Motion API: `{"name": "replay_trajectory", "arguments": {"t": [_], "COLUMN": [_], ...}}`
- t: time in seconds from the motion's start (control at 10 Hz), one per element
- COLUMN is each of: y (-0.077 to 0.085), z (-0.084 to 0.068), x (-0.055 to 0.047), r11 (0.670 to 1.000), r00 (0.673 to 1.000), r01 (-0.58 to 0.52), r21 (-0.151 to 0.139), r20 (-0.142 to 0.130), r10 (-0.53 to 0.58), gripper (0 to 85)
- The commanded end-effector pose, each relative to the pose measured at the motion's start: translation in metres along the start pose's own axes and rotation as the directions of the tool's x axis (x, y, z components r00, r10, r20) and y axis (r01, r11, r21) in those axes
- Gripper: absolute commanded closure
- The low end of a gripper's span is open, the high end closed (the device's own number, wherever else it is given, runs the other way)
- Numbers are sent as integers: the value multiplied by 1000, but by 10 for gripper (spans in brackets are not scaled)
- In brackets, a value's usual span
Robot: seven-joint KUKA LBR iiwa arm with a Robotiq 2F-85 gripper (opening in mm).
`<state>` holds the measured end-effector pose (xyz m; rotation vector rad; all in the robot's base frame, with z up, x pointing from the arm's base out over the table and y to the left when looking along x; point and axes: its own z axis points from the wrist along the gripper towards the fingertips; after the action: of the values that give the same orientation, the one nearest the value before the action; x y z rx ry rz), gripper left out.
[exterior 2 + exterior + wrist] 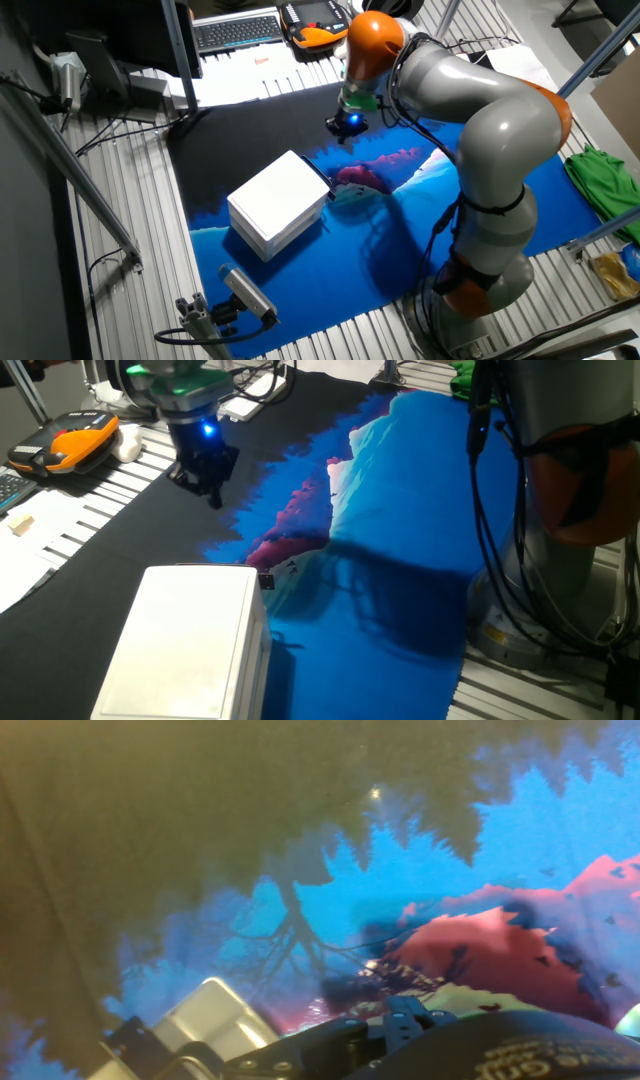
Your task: Use the gripper to push and close the drawer
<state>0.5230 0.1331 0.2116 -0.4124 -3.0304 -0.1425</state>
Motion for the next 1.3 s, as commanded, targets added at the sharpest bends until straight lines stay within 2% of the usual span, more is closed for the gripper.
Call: {"name": "replay_trajectory", "arguments": {"t": [0.0,0.4,1.2], "y": [-2,-11,-11], "z": [0,-1,0], "x": [0,2,2], "r11": [1000,1000,1000], "r00": [1000,1000,1000], "r01": [2,16,11], "r21": [3,7,16], "r20": [2,4,-4], "r10": [-2,-16,-11], "gripper": [850,850,850]}}
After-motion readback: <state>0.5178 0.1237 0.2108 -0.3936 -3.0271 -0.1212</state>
